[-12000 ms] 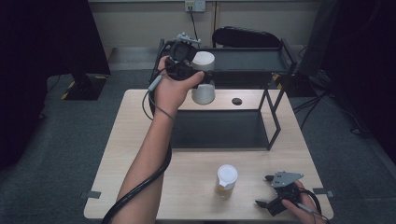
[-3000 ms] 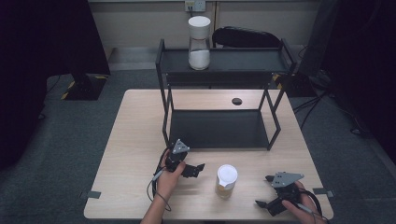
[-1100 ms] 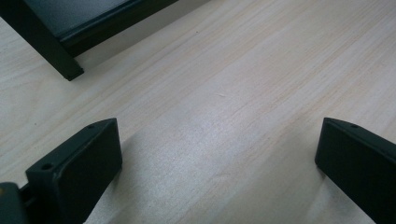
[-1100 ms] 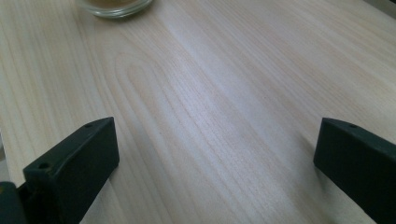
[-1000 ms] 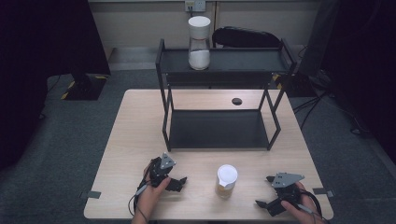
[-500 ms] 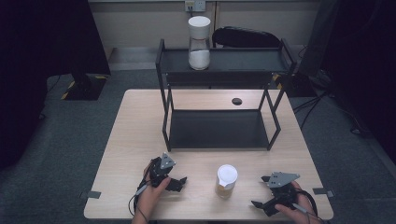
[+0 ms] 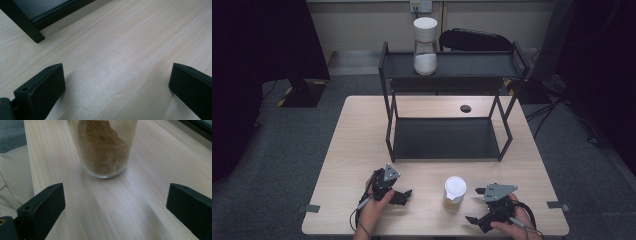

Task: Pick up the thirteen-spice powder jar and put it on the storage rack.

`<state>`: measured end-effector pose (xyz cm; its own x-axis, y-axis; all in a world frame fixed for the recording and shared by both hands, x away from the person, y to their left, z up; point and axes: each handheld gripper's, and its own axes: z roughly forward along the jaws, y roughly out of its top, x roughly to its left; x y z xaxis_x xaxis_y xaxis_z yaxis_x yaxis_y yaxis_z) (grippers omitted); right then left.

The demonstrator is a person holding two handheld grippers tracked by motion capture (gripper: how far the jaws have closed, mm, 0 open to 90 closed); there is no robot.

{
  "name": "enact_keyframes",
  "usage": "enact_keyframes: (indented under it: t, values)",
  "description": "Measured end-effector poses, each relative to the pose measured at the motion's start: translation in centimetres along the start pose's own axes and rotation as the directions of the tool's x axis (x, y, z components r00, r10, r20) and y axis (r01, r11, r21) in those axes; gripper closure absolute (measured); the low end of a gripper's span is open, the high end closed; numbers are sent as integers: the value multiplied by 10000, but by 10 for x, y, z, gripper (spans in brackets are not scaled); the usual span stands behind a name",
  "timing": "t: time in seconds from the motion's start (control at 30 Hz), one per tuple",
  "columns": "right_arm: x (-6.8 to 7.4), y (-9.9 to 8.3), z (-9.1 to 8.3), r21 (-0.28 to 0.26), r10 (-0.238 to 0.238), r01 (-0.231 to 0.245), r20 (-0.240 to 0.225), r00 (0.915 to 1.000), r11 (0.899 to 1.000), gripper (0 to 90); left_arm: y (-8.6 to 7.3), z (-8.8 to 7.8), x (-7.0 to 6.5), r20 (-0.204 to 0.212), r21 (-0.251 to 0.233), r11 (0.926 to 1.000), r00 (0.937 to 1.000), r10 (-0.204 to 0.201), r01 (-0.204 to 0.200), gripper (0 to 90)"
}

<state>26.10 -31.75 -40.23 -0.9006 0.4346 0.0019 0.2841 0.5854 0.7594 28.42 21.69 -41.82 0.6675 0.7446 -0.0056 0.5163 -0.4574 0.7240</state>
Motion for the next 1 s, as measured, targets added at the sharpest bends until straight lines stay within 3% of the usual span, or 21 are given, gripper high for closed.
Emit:
enact_keyframes:
  t: [0.3, 0.6, 1.0]
  values:
    - [4, 8, 11, -380, 142, -148, -166, 9998, 9992, 8, 0, 0, 0, 0, -1, 10000, 10000, -2, 2, 0]
    - [9, 12, 26, -615, 560, -565, -92, 9984, 9965, 8, 0, 0, 0, 0, -2, 10000, 10000, 0, 0, 0]
    - [16, 19, 35, -1173, 740, -738, -29, 9973, 9903, 45, 0, 0, 0, 1, -2, 10000, 10000, -2, 2, 0]
